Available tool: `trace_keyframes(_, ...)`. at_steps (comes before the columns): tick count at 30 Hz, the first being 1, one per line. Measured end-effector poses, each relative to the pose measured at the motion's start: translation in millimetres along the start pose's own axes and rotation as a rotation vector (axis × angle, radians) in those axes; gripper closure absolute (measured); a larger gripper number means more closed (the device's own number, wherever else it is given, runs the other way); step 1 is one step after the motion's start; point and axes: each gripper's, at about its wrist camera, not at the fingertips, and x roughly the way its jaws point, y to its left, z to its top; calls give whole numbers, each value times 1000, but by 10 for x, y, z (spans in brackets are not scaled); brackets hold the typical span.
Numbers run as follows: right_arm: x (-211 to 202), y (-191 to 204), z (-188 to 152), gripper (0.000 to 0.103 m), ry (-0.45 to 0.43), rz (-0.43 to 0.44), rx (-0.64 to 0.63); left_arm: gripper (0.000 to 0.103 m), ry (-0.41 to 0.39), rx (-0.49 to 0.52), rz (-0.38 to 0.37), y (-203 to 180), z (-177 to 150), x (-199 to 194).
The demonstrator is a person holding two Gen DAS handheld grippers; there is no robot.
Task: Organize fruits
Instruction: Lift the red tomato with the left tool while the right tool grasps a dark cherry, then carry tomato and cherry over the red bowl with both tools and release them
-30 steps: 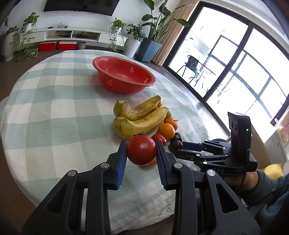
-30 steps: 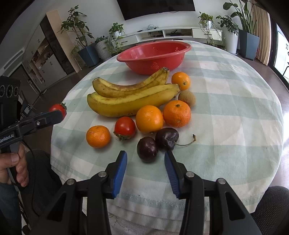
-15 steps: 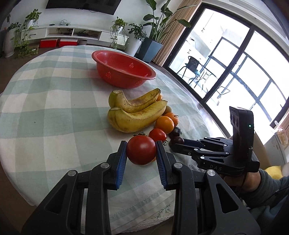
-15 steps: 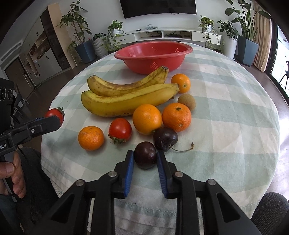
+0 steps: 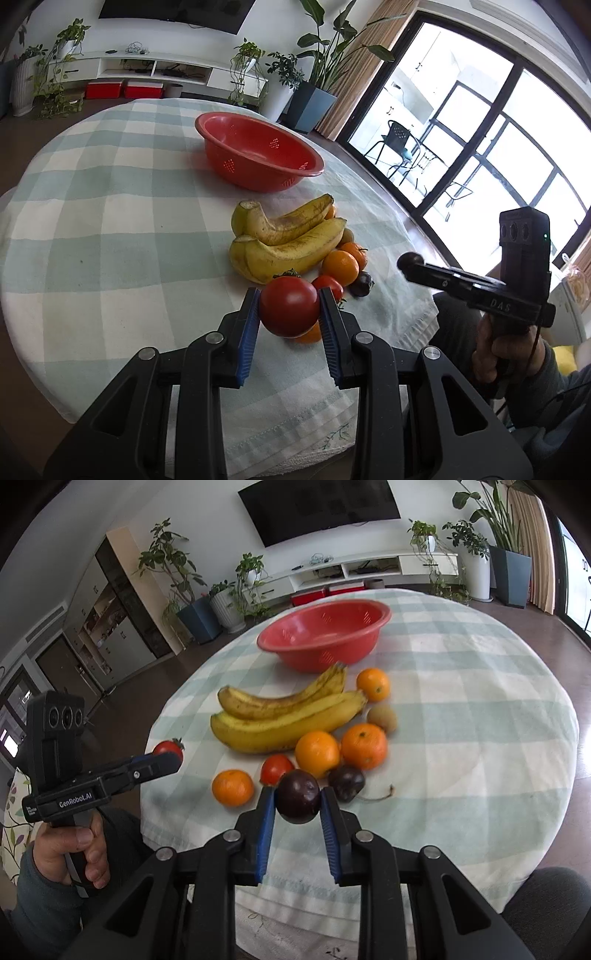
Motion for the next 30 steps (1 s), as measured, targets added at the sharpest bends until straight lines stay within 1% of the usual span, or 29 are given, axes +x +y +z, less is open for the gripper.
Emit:
trace_keyframes(2,-102,-160,153,76,-43,-25,22,74,-18,14,20,33,157,-79)
trace_keyframes(4,-192,-410,342,76,-78,-57,65,74,-40,40,46,52,368,-158)
trace_keyframes(6,-294,-650,550,76,-123,-78,110,74,-57,74,69,57,620,-190)
trace_keyframes(8,-358,-835,777,76,-161,-97,137,74,-57,112,96,47,900,-146)
trace_keyframes(10,-373,-922,1017,76,-188,-99,141,74,-44,155,117,6,1178,-22)
trace_keyframes(13,-280,-826,1378,76,-214,-71,72,74,-7,194,131,-49,1563,274)
trace_keyframes(15,-106,-725,1585,76,-191,-51,26,74,22,214,149,-88,1768,520)
trace_keyframes(18,261,-557,1818,76,-129,-20,-45,74,70,225,182,-85,1993,899)
trace_keyframes(20,546,-455,1875,76,-66,-41,-100,74,105,222,202,-46,2069,1149)
trace_keyframes(23,934,-351,1901,76,15,-80,-179,74,160,229,233,10,2071,1458)
trace_keyframes(25,1131,-339,1890,76,60,-95,-205,74,189,239,256,54,2034,1612)
trace_keyframes(28,1317,-349,1884,76,105,-89,-220,74,214,250,271,116,1987,1756)
trace_keyframes(30,1387,-327,1859,76,119,-98,-242,74,233,276,292,119,1950,1850)
